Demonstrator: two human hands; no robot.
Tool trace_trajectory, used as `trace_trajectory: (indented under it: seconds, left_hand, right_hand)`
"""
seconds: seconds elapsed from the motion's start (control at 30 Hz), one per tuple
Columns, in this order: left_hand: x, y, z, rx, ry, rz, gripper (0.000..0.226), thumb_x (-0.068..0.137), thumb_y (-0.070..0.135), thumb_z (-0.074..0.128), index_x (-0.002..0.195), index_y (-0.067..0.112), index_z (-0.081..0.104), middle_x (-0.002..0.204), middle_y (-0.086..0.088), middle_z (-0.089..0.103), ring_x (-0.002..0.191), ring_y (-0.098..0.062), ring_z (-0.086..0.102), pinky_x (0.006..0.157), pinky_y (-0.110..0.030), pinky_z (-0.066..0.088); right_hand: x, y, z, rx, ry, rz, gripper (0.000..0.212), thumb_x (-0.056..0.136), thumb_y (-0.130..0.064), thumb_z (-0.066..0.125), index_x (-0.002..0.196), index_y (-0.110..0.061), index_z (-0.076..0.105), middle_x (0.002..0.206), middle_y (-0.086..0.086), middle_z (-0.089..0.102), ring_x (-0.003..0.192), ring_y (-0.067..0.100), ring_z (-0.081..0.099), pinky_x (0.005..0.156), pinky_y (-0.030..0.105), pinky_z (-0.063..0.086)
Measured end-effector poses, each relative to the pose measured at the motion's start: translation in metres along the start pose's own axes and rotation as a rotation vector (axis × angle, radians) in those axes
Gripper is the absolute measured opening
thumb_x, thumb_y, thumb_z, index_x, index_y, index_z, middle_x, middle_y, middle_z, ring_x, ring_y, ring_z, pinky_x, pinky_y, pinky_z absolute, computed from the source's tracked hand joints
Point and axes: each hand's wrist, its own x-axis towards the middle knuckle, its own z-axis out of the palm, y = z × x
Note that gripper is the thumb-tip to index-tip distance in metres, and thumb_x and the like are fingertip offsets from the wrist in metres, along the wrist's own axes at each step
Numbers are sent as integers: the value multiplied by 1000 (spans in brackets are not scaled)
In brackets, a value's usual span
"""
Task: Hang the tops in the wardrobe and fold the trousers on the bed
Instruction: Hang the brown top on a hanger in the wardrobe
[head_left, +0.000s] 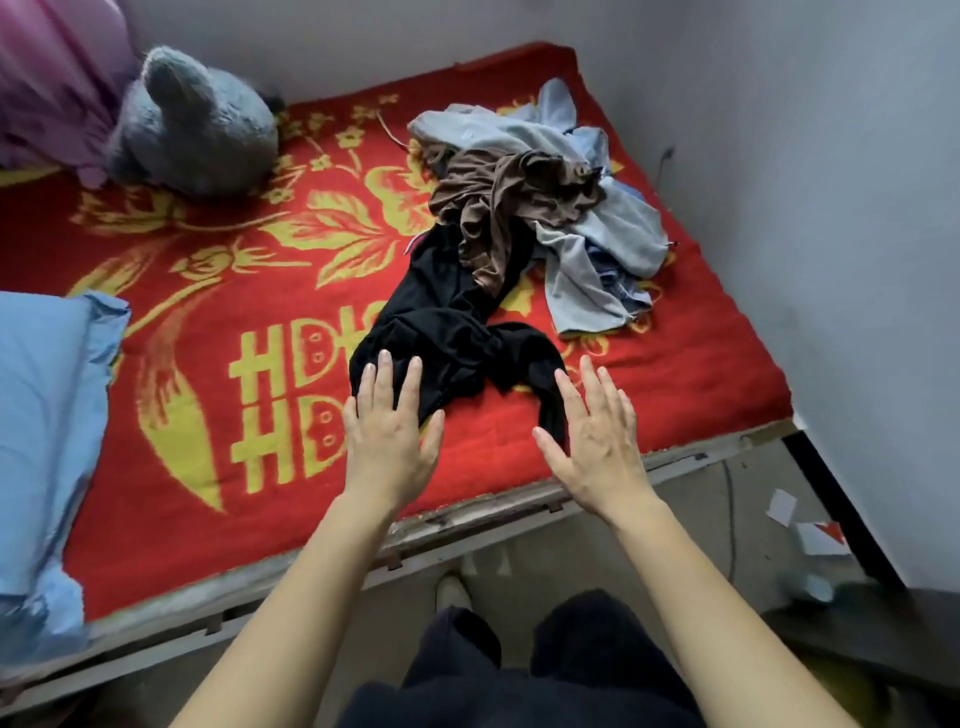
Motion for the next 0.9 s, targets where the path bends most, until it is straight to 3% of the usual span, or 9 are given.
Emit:
trace_trajectory:
  seconds: [0.23, 0.4, 0.7, 0.83, 0.9]
  left_hand:
    - [104, 23, 50, 71, -133, 28, 72, 98, 47, 46, 158, 23, 14, 165, -11, 5, 151, -29, 7, 118, -52, 22]
    - [155, 41, 102, 142, -259, -44, 76, 98, 51, 42, 158, 27, 0, 165, -9, -2, 152, -28, 4, 118, -47, 21]
    - [260, 5, 200, 121, -378, -239, 80, 95, 43, 52, 157, 33, 2, 165, -10, -5, 150, -28, 8, 113, -47, 29]
    - [301, -51, 266, 203, -661, -351, 81, 93, 42, 50, 156, 38, -1, 165, 0, -13, 151, -30, 0, 114, -51, 26]
    - [309, -72, 296, 254, -801, -400, 77, 90, 44, 51, 156, 31, 13, 165, 1, -2, 150, -30, 6, 113, -53, 28]
  right_hand:
    - [81, 57, 24, 30, -119, 67, 76, 98, -49, 47, 159, -23, 9, 166, 5, -12, 153, 23, -10, 122, 42, -4]
    - [156, 110, 52, 111, -226, 71, 75, 97, -47, 50, 158, -23, 14, 167, 6, -3, 154, 24, -3, 123, 42, 3]
    - [310, 157, 130, 253, -362, 156, 70, 97, -40, 56, 156, -20, 25, 163, 12, 17, 151, 27, 14, 120, 45, 21]
    - [360, 147, 181, 266, -371, 103, 61, 99, -37, 53, 154, -29, 29, 162, 14, 17, 150, 27, 16, 120, 41, 19]
    - [379, 136, 210, 299, -358, 76, 58, 99, -35, 54, 153, -32, 32, 163, 11, 16, 150, 26, 17, 120, 40, 21]
